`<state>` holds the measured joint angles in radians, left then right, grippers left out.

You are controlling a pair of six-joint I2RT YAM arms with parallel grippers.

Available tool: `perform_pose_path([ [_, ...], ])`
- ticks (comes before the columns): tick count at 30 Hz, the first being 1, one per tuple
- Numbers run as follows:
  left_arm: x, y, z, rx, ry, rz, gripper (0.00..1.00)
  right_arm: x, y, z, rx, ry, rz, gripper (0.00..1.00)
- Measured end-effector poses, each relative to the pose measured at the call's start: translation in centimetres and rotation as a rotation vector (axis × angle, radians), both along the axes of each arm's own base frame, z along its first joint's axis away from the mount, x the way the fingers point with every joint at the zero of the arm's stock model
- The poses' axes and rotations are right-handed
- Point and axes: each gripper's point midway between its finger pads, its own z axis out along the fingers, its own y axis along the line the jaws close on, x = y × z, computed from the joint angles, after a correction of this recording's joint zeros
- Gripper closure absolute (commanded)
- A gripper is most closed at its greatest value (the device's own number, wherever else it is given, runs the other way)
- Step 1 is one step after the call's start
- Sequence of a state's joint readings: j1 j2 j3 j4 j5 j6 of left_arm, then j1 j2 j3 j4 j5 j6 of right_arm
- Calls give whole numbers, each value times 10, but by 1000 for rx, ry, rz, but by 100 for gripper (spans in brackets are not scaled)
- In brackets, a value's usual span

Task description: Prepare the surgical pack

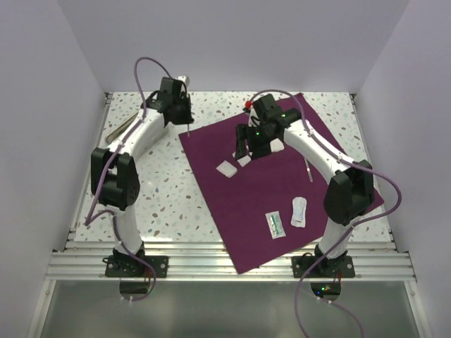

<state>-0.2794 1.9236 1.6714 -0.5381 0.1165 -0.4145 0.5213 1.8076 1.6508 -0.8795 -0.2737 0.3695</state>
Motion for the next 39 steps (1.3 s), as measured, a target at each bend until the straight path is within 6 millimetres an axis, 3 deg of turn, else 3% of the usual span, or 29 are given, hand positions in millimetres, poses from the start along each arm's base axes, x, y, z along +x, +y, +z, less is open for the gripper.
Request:
perform_pose_path([
  [2,24,35,10,166,-68,36,100,8,-23,-11,-26,21,-42,32],
  [7,49,116,9,551,-100,128,100,10,-77,-39,-104,108,-134,32],
  [11,55,160,-22,768,-28,143,100,9,-88,-48,-126,138,-133,32],
  [15,58,190,-51,920,39,122,100,8,-92,-53,-129,166,-130,32],
  [21,67,218,-85,991,92,76,98,9,-101,-61,-115,207,-155,32],
  [24,67,233,-98,978,122,57,79,12,-108,-64,-110,218,-175,32],
  [28,69,243,-108,936,136,51,75,14,-113,-64,-99,223,-192,32],
  [35,72,236,-113,858,129,51,62,18,-124,-71,-127,241,-220,32],
  [39,68,229,-118,808,145,64,56,24,-145,-79,-192,261,-270,32],
])
